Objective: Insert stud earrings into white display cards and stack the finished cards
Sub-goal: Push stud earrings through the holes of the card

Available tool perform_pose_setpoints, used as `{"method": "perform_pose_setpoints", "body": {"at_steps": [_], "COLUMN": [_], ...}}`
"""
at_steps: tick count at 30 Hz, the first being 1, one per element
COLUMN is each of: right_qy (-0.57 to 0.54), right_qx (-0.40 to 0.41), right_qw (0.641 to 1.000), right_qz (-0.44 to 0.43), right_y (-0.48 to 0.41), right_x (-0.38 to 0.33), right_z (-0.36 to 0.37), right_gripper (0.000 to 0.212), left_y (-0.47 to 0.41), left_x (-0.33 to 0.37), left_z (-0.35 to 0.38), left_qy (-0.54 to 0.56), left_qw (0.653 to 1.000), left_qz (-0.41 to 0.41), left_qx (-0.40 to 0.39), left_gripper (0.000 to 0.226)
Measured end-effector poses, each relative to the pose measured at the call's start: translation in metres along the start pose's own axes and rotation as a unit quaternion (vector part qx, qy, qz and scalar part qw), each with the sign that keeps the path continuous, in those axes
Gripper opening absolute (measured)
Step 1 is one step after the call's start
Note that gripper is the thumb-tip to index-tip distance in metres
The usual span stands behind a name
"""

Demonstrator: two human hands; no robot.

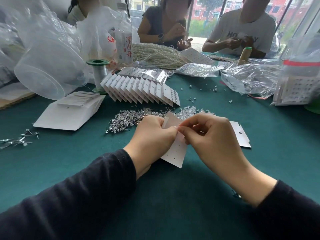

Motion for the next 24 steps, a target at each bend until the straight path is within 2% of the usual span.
{"method": "perform_pose_setpoints", "body": {"at_steps": [3,7,12,24], "right_qy": [-0.031,-0.023,-0.058,-0.014], "right_qx": [0.022,-0.006,0.006,-0.051], "right_qw": [0.999,1.000,0.998,0.998], "right_qz": [0.003,-0.001,0.024,-0.020], "right_y": [-0.001,0.000,0.001,0.002], "right_x": [0.003,0.003,0.012,0.009], "right_z": [-0.003,0.003,0.002,0.016], "right_gripper": [0.014,0.012,0.015,0.017], "left_y": [0.000,0.000,-0.002,-0.002], "left_x": [0.000,-0.001,-0.002,0.000], "left_z": [-0.001,0.000,0.002,0.006], "left_qy": [-0.002,0.008,0.011,0.014], "left_qw": [1.000,1.000,1.000,0.999], "left_qz": [0.003,-0.004,-0.008,0.015], "left_qx": [0.004,-0.003,-0.017,-0.038], "left_gripper": [0.021,0.029,0.022,0.012]}}
Point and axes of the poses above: each hand's wrist, its own y-axis away from the middle knuckle, its own z-axis out of the palm, x = y × z, the point moved 10 cm from there along -y, towards the middle knuckle, and after that the axes turned 14 degrees about -z, right-handed, at the moved point
